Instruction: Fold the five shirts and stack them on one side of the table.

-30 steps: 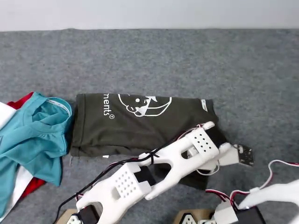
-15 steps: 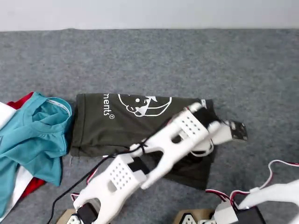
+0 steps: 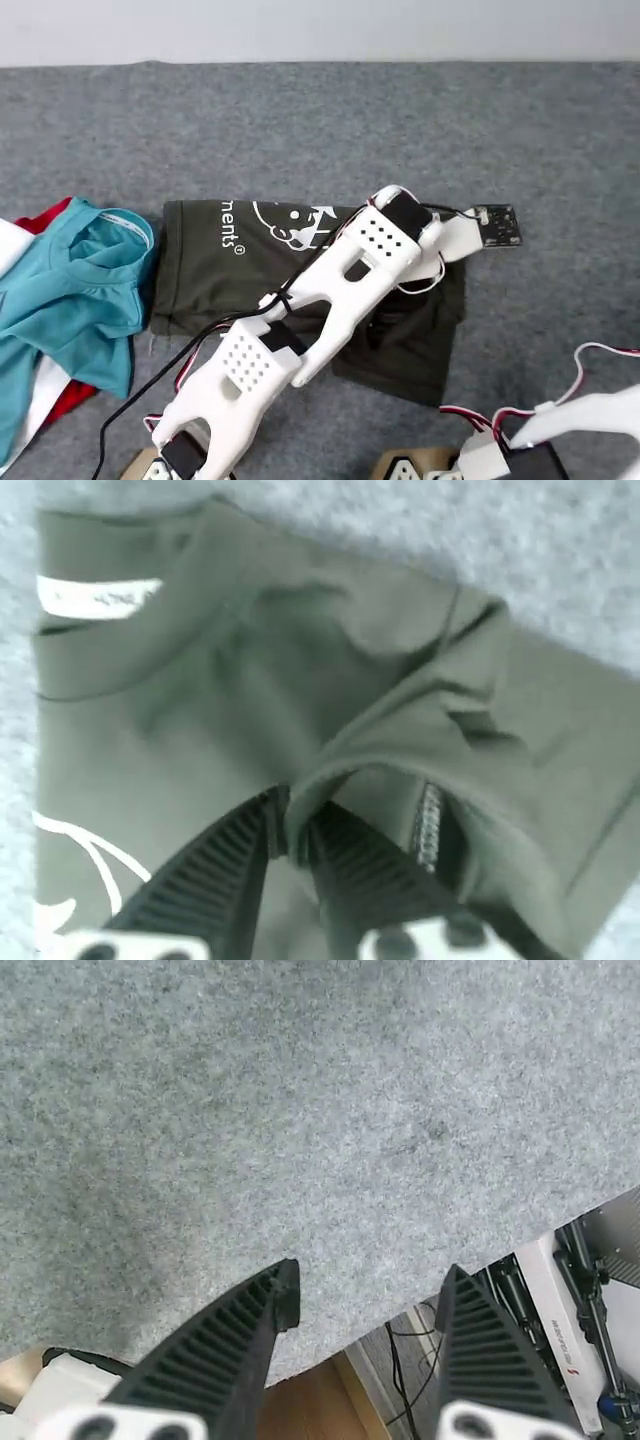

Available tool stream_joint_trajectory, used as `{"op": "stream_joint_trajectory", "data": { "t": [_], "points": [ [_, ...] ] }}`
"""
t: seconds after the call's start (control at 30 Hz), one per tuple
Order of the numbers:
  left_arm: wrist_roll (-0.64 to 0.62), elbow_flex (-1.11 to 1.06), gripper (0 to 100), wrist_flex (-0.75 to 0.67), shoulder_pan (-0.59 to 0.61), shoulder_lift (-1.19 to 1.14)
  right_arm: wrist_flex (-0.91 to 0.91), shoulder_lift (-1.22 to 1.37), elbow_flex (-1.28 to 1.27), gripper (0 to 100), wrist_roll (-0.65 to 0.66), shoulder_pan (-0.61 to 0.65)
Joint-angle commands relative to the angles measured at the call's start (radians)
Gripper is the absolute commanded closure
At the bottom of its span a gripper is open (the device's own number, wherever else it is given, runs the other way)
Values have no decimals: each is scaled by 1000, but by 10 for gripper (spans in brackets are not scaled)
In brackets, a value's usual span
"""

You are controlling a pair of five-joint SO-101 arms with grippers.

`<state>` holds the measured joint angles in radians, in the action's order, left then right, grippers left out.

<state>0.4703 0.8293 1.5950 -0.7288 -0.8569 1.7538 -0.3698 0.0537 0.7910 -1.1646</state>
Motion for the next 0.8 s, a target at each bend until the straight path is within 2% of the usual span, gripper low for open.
{"op": "stream_joint_trajectory", "data": {
  "t": [0.0, 0.27, 0.37, 0.47, 0.77],
  "points": [
    [6, 56, 965, -44, 31, -14, 5, -33, 3, 768, 11, -2],
    [9, 266, 958, 2, 120, -140, 13, -33, 3, 768, 11, -2],
    [9, 329, 916, 31, 137, -184, 13, -33, 3, 768, 11, -2],
    [6, 372, 869, 37, 158, -226, 15, -33, 3, 768, 11, -4],
    [9, 432, 863, 43, 239, -252, 16, -33, 3, 768, 11, -7]
  ]
}}
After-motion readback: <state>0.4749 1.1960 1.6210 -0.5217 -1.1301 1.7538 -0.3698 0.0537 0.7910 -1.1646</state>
